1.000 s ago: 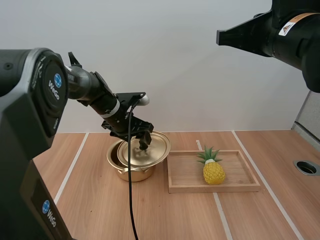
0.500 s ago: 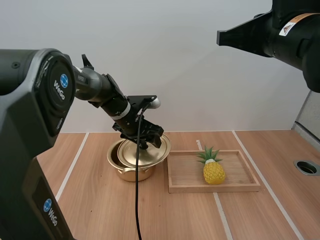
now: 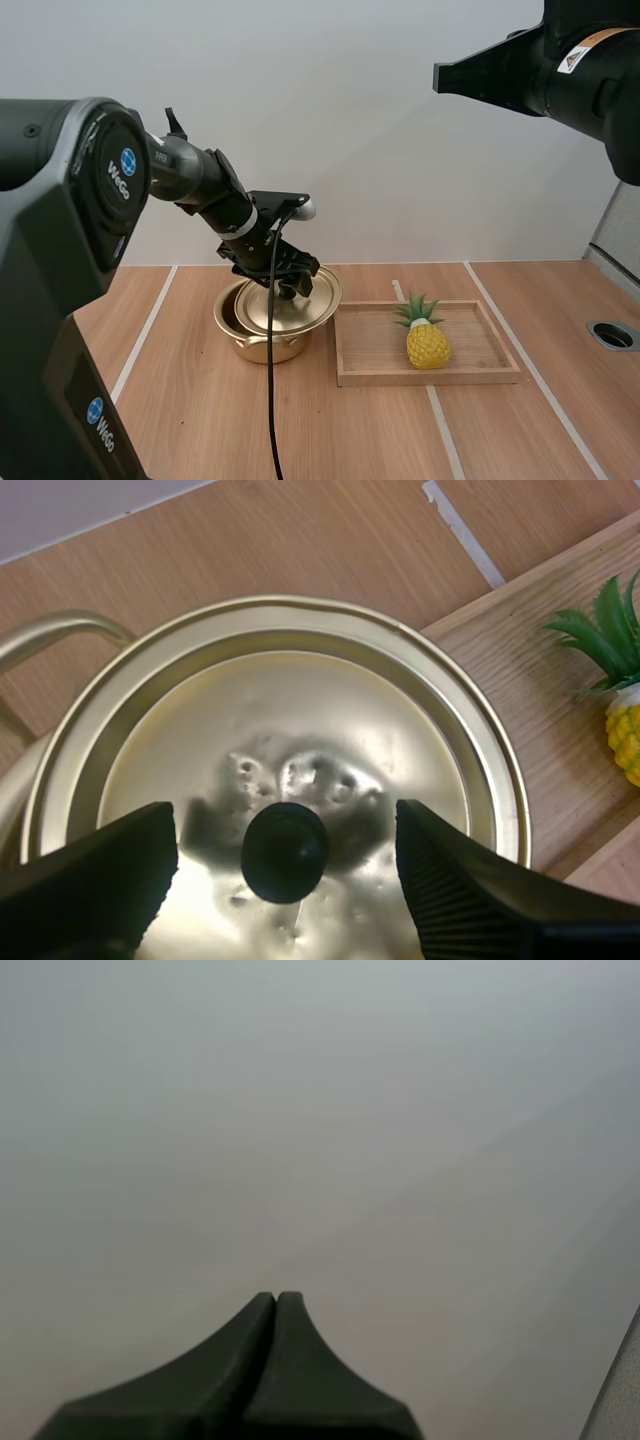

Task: Open the pot, put the pineapple inside, and close it

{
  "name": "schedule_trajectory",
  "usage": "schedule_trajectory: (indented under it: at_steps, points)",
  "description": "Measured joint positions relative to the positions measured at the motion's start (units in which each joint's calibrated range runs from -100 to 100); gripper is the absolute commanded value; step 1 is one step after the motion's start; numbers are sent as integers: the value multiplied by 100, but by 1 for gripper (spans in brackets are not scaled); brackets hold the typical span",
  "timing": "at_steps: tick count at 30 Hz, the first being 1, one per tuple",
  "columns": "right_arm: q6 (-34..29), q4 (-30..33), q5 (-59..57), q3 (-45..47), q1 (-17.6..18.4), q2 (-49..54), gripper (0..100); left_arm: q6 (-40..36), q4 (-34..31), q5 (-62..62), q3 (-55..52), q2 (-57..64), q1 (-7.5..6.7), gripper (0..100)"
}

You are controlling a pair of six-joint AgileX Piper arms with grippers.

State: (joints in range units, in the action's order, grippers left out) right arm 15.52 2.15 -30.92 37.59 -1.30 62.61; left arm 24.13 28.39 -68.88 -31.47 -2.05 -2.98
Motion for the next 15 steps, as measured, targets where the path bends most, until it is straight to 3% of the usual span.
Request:
schedule_trajectory:
  at_steps: [3,6,7,8,15]
  points:
    - [0,0,-57,0,0,0,0,-41,0,0,0,0,0,95]
    - [0,0,-57,0,0,0,0,-84,0,0,0,0,0,61]
    - [0,0,-57,0,0,0,0,-122,0,-17,0,0,0,18]
    - [0,0,-57,0,0,0,0,-123,0,-19,0,0,0,0]
    - [0,0,-72,0,0,0,0,-444,-169,-363,0,0,0,0]
